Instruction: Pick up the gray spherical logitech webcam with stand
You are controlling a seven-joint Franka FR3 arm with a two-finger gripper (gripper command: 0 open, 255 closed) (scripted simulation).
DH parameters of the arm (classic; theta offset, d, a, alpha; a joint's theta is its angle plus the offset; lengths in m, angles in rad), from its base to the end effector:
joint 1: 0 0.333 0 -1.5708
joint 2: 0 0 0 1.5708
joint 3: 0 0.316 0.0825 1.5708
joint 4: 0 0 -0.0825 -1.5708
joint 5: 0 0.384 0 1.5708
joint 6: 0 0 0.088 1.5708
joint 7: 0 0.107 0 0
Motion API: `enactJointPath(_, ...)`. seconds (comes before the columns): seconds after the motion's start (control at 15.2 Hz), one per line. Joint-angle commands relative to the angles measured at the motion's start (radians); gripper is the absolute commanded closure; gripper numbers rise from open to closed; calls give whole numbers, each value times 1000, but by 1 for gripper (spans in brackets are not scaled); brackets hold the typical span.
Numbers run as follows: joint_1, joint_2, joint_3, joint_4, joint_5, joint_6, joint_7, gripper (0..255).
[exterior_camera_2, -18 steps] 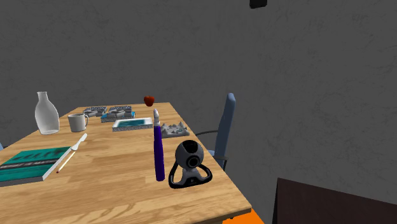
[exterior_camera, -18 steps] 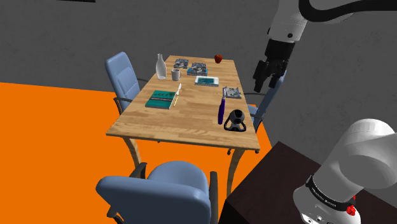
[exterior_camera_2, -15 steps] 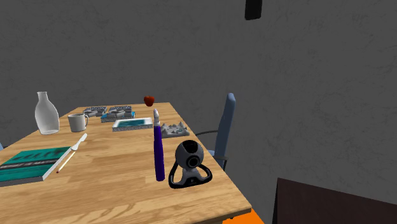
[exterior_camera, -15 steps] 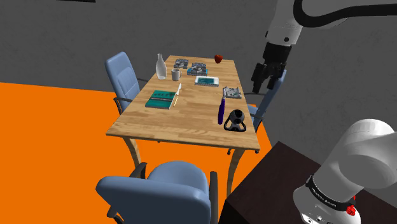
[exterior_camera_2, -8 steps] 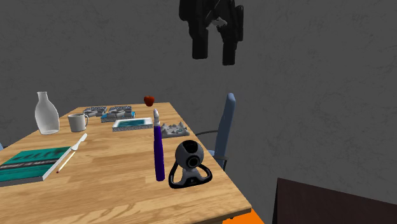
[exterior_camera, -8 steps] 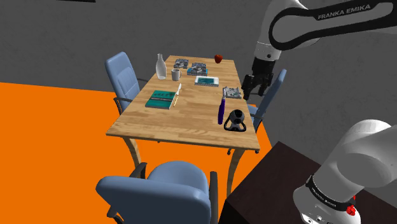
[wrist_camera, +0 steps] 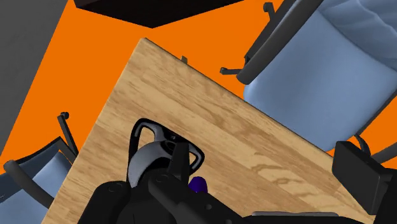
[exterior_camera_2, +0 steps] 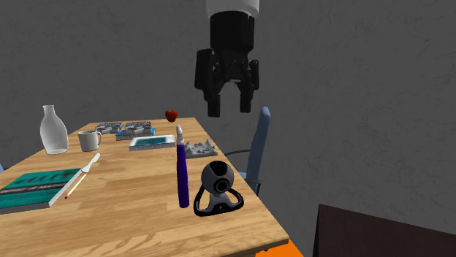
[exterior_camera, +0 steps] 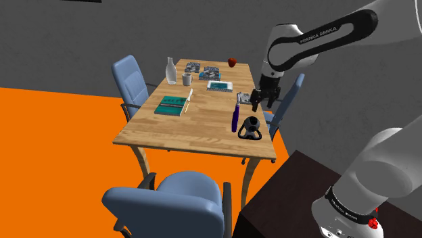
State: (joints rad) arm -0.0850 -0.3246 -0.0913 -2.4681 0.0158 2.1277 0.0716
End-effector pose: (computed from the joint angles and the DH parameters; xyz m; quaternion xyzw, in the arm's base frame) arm 0.4246 -0.0752 0.4111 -0.9919 0.1253 0.0075 0.0216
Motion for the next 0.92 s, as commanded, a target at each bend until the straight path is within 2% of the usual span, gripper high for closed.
enactJointPath(0.0,-10,66,-12,6,-4,60,-5,0)
enactJointPath(0.46,-47,317,-59,97,1,216,-36,0)
enactJointPath(0.86,-84,537,-86,217,32,311,-71,0)
